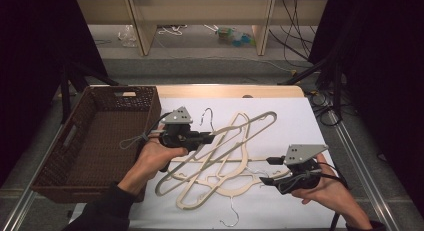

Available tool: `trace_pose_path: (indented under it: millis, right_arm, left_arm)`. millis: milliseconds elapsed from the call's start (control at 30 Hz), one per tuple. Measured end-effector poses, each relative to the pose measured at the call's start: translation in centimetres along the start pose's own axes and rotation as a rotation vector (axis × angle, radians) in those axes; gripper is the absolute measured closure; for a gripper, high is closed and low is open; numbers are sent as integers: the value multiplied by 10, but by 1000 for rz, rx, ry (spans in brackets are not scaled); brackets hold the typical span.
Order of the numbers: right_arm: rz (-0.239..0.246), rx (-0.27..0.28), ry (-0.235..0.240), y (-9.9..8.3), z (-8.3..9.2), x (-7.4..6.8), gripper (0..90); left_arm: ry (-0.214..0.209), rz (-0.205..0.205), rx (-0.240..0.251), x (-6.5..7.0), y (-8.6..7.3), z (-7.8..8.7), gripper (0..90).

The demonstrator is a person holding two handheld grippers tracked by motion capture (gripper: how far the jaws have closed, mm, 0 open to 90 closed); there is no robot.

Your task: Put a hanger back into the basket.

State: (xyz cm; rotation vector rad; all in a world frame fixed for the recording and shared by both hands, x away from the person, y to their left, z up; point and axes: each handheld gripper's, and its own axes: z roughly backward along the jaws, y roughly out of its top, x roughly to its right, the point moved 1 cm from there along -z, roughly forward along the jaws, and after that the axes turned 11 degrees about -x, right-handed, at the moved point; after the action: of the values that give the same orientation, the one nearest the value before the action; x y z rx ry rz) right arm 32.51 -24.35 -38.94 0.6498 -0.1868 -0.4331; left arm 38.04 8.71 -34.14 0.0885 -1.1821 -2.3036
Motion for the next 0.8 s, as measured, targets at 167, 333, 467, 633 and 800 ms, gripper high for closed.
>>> trace_pose_path:
  millis: [167, 333, 467, 633, 800]
  right_arm:
    - [-29, 11, -8, -8, -11, -6, 350]
    - [-33, -6, 13, -12, -21, -11, 347]
    - [-32, -15, 23, -13, -23, -15, 346]
    - [-45, 0, 16, -17, -23, -15, 337]
    - [-84, 17, -17, -20, -25, -13, 291]
  left_arm:
    - [-24, 33, -2, 4, 1, 18, 855]
    - [-35, 24, 8, 9, 4, 34, 855]
    - [-39, 46, 22, 8, 6, 48, 855]
    - [-43, 61, 52, 2, 10, 75, 855]
    - [15, 74, 80, -7, 14, 106, 855]
